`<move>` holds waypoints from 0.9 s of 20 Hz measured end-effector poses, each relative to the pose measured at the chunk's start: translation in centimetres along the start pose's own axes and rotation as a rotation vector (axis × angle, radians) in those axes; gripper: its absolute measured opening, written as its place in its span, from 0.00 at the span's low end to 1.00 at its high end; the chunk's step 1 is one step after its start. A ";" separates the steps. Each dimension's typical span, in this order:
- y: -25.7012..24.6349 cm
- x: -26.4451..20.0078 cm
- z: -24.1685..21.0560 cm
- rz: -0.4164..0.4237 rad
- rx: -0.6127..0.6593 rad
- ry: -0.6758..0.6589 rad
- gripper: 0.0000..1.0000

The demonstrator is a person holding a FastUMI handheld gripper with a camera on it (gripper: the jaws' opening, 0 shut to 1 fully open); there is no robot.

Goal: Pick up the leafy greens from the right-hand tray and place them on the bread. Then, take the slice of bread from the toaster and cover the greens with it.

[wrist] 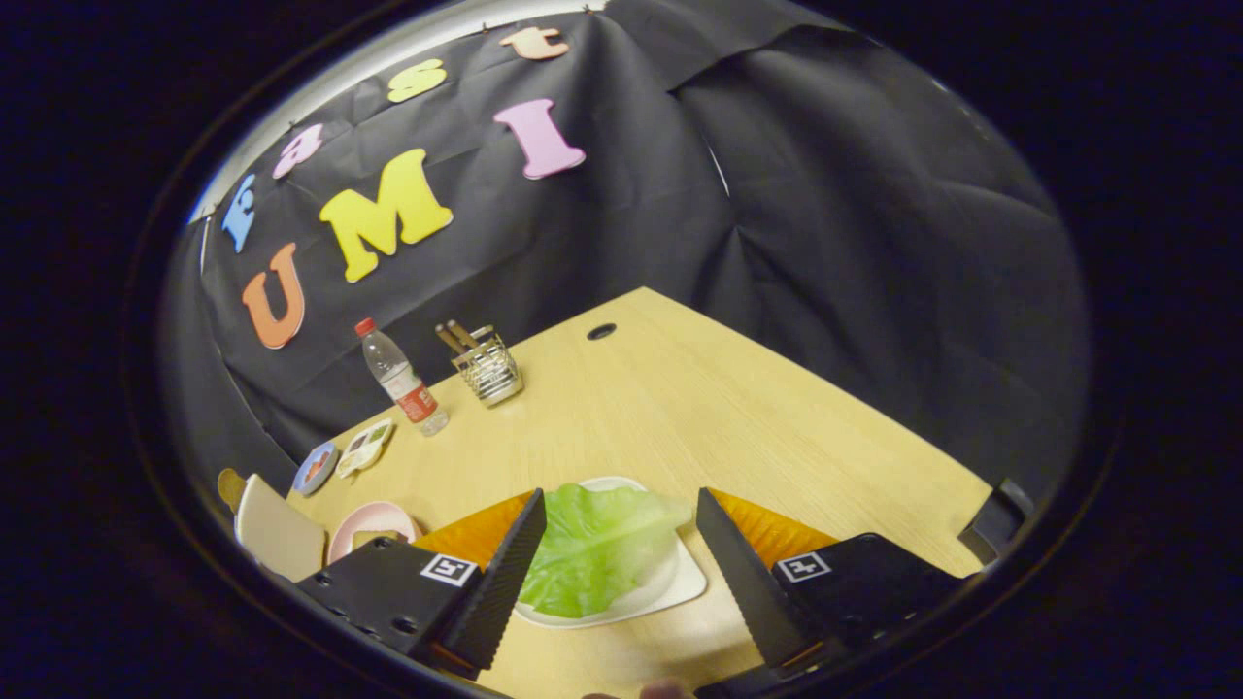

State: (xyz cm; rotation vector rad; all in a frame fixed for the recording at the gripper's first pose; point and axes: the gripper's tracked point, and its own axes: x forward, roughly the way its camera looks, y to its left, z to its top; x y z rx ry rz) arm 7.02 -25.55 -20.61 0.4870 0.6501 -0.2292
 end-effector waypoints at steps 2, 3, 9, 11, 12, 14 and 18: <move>-0.6 1.2 -0.2 -0.004 0.041 0.028 0.96; -1.0 1.7 -0.4 -0.011 0.049 0.038 0.96; -2.3 3.5 -0.8 -0.030 0.105 0.079 0.85; -2.3 3.8 -0.8 -0.027 0.113 0.084 0.67; -2.5 3.9 -0.7 -0.031 0.107 0.083 0.67; -2.8 4.4 -0.9 -0.041 0.105 0.083 0.51; -3.2 4.4 -0.5 -0.043 0.094 0.081 0.11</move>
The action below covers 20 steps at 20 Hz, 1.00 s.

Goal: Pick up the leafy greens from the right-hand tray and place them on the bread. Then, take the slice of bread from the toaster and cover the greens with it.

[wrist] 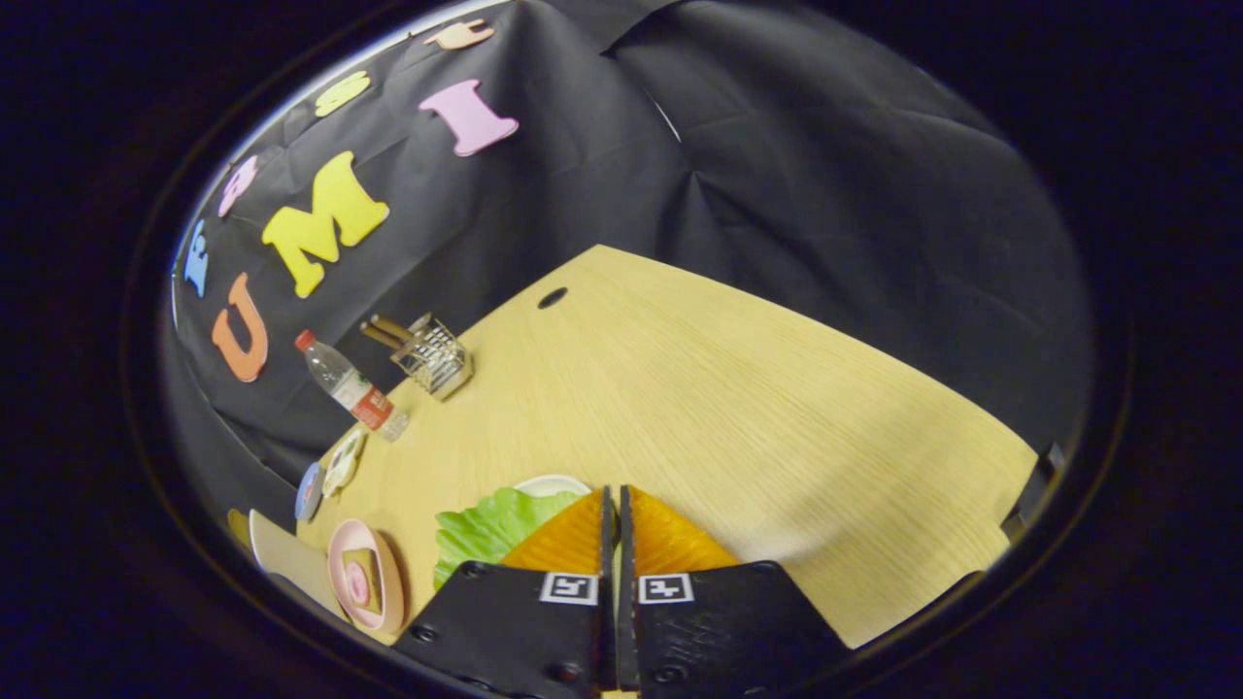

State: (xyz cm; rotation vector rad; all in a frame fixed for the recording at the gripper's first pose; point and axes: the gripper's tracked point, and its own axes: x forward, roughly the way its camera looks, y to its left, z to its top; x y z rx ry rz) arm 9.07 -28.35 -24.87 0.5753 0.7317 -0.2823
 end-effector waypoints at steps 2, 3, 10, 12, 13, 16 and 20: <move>0.3 -1.0 0.2 0.001 -0.025 -0.012 0.01; 0.7 -1.4 0.3 0.009 -0.038 -0.014 0.00; 4.7 -4.8 1.8 0.133 0.027 -0.070 0.00; 5.8 -5.7 2.3 0.170 0.053 -0.080 0.00; 6.3 -6.1 2.4 0.189 0.065 -0.082 0.00; 8.1 -7.4 3.0 0.233 0.095 -0.087 0.00; 10.5 -8.8 3.5 0.273 0.083 -0.107 0.00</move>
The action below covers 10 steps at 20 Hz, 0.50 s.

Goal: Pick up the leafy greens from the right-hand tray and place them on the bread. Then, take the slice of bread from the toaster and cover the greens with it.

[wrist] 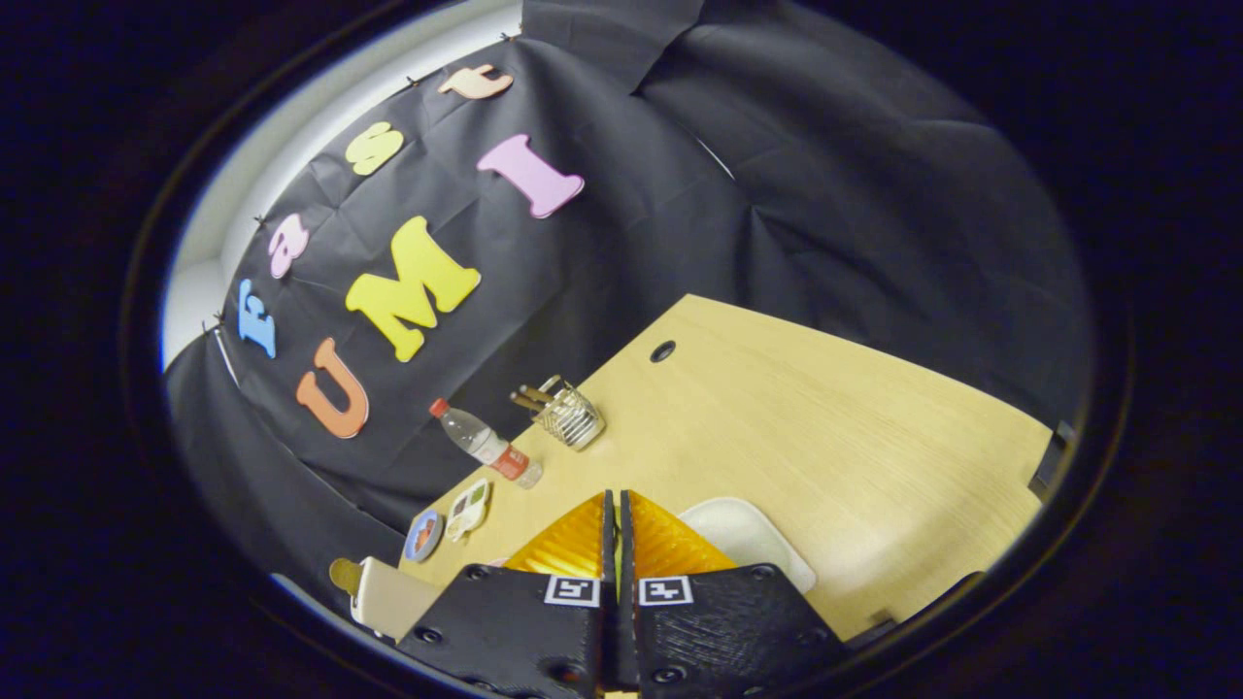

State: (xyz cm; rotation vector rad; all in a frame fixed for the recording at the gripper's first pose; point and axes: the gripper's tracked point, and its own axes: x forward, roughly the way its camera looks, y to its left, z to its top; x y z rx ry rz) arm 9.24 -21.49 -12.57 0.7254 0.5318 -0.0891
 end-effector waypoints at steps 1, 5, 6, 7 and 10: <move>0.8 -0.2 0.2 0.010 -0.007 -0.006 0.00; 3.5 -1.1 0.6 0.047 -0.021 -0.022 0.00; 4.3 -1.2 0.6 0.058 -0.022 -0.025 0.00; 5.1 -1.4 0.6 0.068 -0.026 -0.027 0.00; 8.2 -1.8 0.0 0.108 -0.044 -0.023 0.00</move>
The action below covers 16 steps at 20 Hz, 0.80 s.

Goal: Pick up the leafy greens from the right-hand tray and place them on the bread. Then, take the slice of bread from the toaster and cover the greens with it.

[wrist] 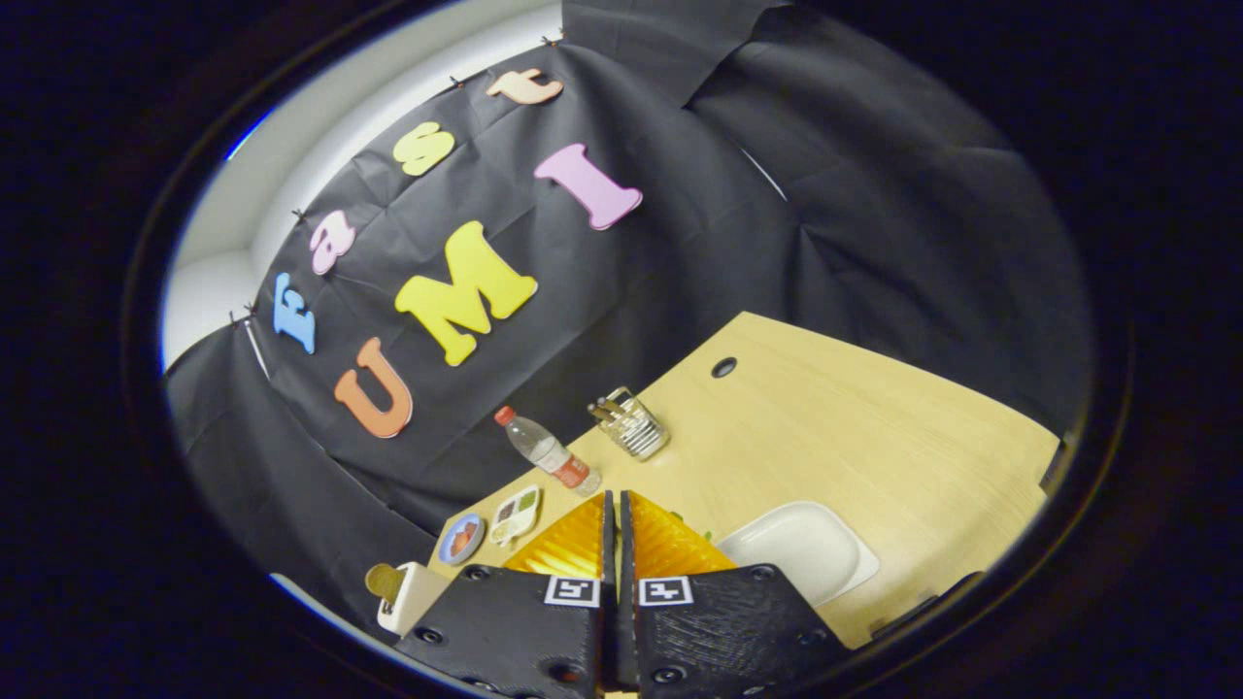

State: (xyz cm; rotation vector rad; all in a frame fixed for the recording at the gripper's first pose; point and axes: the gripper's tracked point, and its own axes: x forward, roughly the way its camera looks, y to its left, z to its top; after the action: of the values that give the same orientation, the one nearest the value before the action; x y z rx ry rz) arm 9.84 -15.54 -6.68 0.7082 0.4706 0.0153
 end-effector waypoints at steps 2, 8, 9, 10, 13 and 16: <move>2.4 0.2 -0.6 0.032 -0.019 0.004 0.00; 10.1 2.1 -4.9 0.135 -0.048 0.057 0.00; 11.3 2.6 -6.0 0.153 -0.052 0.074 0.00; 12.6 3.1 -7.2 0.173 -0.054 0.091 0.00; 16.2 4.1 -10.5 0.237 -0.045 0.142 0.00; 18.7 4.9 -13.8 0.283 -0.039 0.187 0.00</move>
State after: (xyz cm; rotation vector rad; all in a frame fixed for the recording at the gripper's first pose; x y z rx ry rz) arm 11.14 8.13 -6.05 0.7337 0.5444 0.3581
